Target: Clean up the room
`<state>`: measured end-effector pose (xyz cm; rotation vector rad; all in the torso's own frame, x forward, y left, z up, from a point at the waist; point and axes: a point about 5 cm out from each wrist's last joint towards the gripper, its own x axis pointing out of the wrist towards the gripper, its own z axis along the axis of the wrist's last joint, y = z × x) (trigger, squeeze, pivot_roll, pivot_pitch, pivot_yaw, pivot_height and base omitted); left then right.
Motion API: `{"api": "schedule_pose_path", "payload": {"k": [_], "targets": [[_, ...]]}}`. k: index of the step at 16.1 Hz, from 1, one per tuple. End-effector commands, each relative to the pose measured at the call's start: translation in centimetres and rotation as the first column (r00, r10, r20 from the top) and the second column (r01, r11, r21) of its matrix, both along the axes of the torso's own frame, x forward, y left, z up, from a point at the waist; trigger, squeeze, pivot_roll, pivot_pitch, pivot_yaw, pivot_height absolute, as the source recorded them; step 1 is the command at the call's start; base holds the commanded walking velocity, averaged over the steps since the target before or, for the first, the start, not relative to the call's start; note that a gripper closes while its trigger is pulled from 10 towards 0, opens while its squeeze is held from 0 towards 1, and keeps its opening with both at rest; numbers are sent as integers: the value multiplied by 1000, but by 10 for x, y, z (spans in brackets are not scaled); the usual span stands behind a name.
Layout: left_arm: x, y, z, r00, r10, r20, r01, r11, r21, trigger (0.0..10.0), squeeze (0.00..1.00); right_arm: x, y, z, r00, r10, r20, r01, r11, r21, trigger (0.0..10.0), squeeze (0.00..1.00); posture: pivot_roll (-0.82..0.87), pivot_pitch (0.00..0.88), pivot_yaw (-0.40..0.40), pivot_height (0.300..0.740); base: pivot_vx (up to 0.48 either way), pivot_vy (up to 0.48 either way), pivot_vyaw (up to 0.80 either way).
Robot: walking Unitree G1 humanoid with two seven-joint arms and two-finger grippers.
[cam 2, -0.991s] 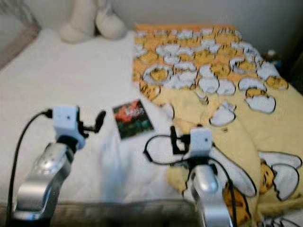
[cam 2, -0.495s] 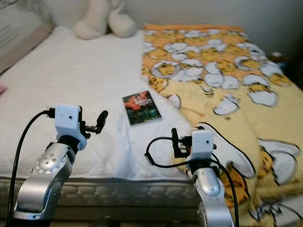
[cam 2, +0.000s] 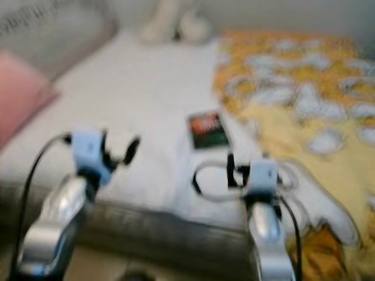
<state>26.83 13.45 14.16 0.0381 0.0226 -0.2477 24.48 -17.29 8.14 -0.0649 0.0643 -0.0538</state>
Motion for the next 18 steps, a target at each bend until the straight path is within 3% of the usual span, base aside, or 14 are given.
{"api": "schedule_pose_path", "payload": {"k": [1, 5, 9, 14, 18], "targets": [[3, 0, 5, 1000, -11, 17, 11, 1000, 2, 10000, 0, 5, 3, 9, 999, 15, 37, -15, 1000, -7, 10000, 0, -18, 0, 46, 711, 480, 0, 0], [5, -3, 6, 999, -38, 27, 37, 999, 25, 10000, 0, 6, 3, 10, 999, 14, 48, -13, 1000, -8, 10000, 0, -18, 0, 48, 711, 480, 0, 0], [7, -2, 2, 1000, -23, 2, 23, 998, 57, 10000, 0, 5, 4, 7, 999, 6, 37, -6, 1000, 1, 10000, 0, -19, 0, 56, 711, 0, 0, -552], [6, -2, 1, 1000, -23, -2, 24, 998, 52, 10000, 0, 7, 5, 7, 999, 10, 40, -10, 1000, -5, 10000, 0, -16, 0, 58, 711, 0, 0, 0], [5, -1, 1, 1000, -24, -5, 24, 999, 48, 10000, 0, 7, 5, 6, 999, 15, 35, -15, 1000, -1, 10000, 0, -12, 0, 57, 711, 0, 0, -741]]}}
